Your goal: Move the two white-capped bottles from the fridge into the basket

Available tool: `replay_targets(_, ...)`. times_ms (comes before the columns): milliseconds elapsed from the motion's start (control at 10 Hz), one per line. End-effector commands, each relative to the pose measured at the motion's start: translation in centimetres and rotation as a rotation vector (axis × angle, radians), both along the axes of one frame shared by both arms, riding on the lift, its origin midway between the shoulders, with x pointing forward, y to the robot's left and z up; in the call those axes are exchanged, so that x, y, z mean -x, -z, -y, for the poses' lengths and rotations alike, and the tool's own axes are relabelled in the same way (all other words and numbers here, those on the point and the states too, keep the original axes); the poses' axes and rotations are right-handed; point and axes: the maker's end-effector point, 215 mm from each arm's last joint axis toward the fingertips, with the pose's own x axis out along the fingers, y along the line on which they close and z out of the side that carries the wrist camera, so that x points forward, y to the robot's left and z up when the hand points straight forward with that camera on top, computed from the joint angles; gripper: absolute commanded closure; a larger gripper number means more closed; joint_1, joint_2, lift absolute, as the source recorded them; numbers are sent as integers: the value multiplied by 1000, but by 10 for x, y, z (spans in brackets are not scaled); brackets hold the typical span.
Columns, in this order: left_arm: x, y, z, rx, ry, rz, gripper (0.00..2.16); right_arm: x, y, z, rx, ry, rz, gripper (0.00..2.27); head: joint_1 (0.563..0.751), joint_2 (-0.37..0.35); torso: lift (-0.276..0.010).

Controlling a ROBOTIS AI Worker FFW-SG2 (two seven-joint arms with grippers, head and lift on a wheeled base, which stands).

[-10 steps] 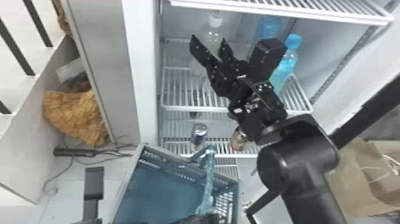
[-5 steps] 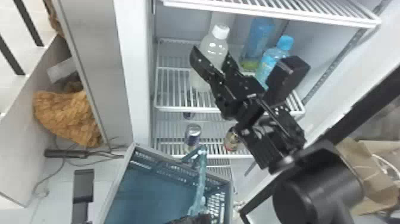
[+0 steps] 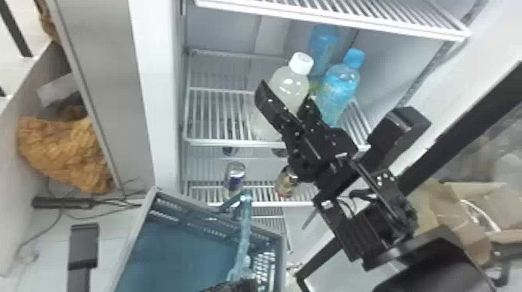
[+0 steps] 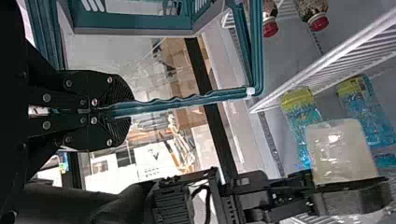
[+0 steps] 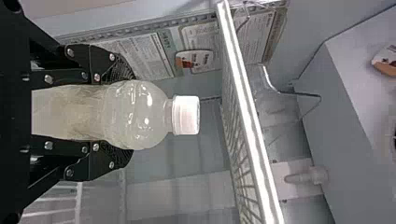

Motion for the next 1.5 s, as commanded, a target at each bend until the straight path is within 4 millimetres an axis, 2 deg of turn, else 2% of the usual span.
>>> replay_targets(0, 0, 0, 0, 0, 0, 0, 1194, 19, -7, 8, -7, 12, -3, 888, 695, -270, 0)
replay_targets(100, 0, 0, 0, 0, 0, 0, 1194, 32, -11, 12, 0, 15, -14, 888, 695, -287, 0)
replay_targets(600, -1, 0, -1, -2, -3, 1, 1194, 85, 17, 23, 91, -5, -184, 888, 695, -335, 0)
replay_targets(800, 0, 2, -2, -3, -5, -4, 1194, 108, 36, 33, 140, 11, -287, 888, 695, -350, 0)
replay_targets(1100, 2, 3, -2, -3, -5, -9, 1194, 139, 74, 31, 166, -25, -449, 888, 695, -350, 0)
replay_targets(1400, 3, 4, -2, -6, -3, -12, 1194, 160, 113, 36, 189, -42, -601, 888, 695, -350, 0)
